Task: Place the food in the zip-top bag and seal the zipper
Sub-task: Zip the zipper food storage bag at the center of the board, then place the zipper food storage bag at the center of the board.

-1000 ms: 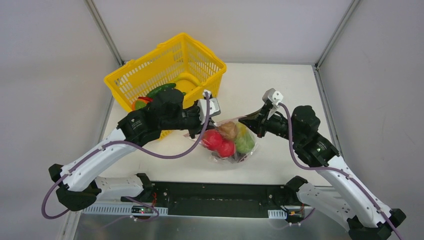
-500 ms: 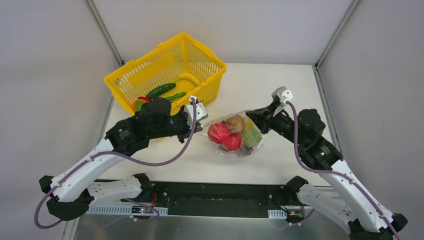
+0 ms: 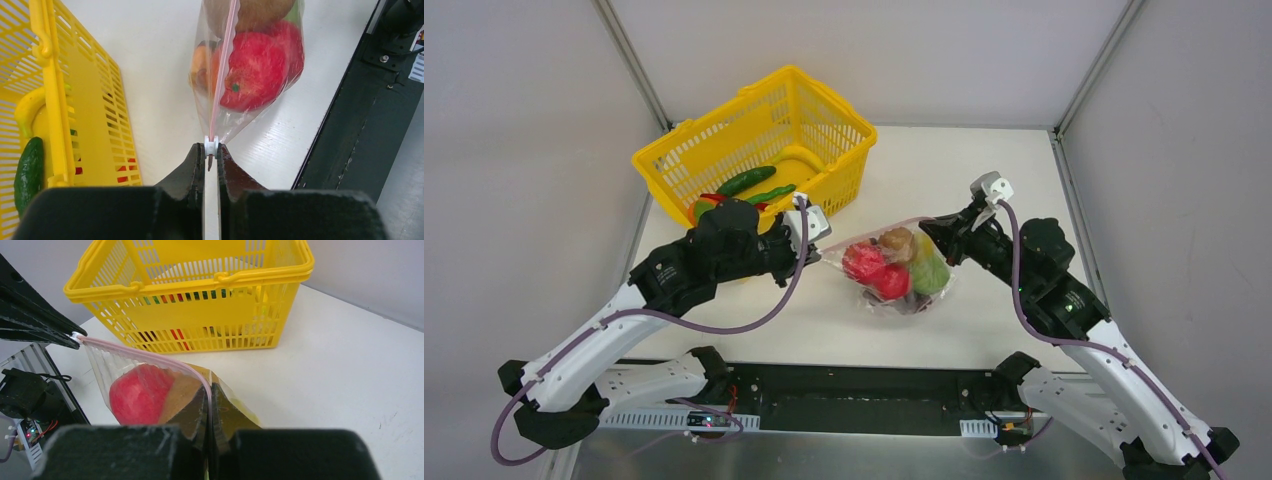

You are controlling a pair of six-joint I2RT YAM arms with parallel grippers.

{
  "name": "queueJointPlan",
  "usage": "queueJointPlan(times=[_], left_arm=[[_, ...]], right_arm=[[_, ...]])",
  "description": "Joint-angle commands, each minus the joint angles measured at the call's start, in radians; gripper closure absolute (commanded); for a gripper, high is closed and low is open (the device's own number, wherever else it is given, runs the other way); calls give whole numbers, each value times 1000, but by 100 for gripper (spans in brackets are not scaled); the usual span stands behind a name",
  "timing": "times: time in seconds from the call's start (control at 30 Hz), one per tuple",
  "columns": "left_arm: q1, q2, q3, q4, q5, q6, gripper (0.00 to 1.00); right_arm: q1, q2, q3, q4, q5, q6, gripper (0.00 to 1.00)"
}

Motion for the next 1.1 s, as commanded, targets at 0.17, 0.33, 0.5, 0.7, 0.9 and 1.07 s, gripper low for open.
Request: queueJointPlan(times=[0.17, 0.33, 0.5, 0.7, 0.9, 1.07], left_arm=[[17, -18, -51, 141, -77, -108, 25], [19, -59, -86, 187, -140, -147, 1], [21, -105, -115, 206, -195, -167, 1], [23, -158, -156, 240, -276, -203, 1], [32, -194, -201, 290, -371, -257, 1], [43, -187, -201, 301, -401, -293, 1]], right_arm=[[-15, 28, 58, 112, 99, -2, 100], [-32, 130, 171, 64, 236, -80, 100], [-87, 257, 318, 12, 251, -151, 100], [-99, 295, 356, -53, 81, -241, 100], [-26, 298, 259, -252, -318, -237, 96], [127, 330, 266, -456, -412, -310, 34]])
